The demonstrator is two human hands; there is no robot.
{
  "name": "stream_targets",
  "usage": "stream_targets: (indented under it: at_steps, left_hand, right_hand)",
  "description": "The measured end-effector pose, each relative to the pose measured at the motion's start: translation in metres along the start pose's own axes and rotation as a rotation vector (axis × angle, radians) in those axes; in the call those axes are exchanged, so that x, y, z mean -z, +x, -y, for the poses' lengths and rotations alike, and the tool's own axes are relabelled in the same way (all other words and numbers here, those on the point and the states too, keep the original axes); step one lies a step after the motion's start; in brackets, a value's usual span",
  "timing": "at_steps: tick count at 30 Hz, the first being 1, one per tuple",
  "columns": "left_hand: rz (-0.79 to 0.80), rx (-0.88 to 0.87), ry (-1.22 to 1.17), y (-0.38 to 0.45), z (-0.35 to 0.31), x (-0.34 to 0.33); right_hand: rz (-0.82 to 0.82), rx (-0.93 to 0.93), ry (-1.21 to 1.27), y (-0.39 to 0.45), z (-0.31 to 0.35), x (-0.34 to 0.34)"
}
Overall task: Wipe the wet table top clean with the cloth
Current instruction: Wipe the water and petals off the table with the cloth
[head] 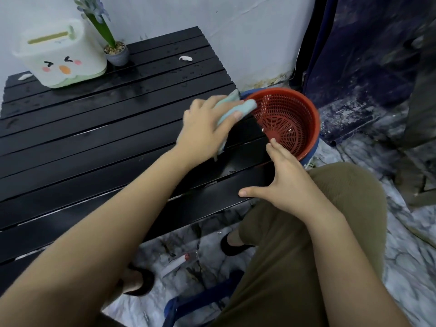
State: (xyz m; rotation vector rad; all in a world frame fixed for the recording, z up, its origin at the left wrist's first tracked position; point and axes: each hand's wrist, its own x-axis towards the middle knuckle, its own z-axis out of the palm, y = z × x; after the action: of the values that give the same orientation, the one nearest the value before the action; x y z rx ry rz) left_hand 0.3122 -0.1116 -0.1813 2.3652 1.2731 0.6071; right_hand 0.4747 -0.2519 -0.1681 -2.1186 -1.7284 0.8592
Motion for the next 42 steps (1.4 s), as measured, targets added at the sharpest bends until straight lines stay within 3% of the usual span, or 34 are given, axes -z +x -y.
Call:
stream_targets:
  at_steps: [3,6,11,27,32,38,42]
  left_hand:
    - [0.035,-0.184,0.013,-0.076,0.019,0.041]
    - [0.218,-0.219,0.140,-0.149,0.033,0.058]
    - [0.298,-0.223,0.265,-0.148,0.032,0.031]
    - [0.148,-0.133,0.212,0.016,0.000,-0.048]
    - [-0.009,-0.022,0.252,0.051,-0.003,-0.059]
    - [-0.213,0.083,0.063,0.049,0.022,-0.031]
    - [-0.357,0.218,0.159,0.020,0.077,0.026]
  right_hand:
    - [0.020,-0.004,0.028,-0.002,-0.002,0.002]
    - [0.026,-0.003,0.029,-0.005,-0.003,0.003]
    - [0.031,-0.008,0.002,-0.004,0.000,0.005]
    - [0.045,-0.021,-0.033,0.001,0.001,0.004]
    - [0.026,-0.012,0.008,0.001,0.003,0.003]
    - [-0.071,0.151,-0.068,0.019,0.027,-0.015]
    - [0.000,0.252,-0.147,0.044,0.051,-0.032]
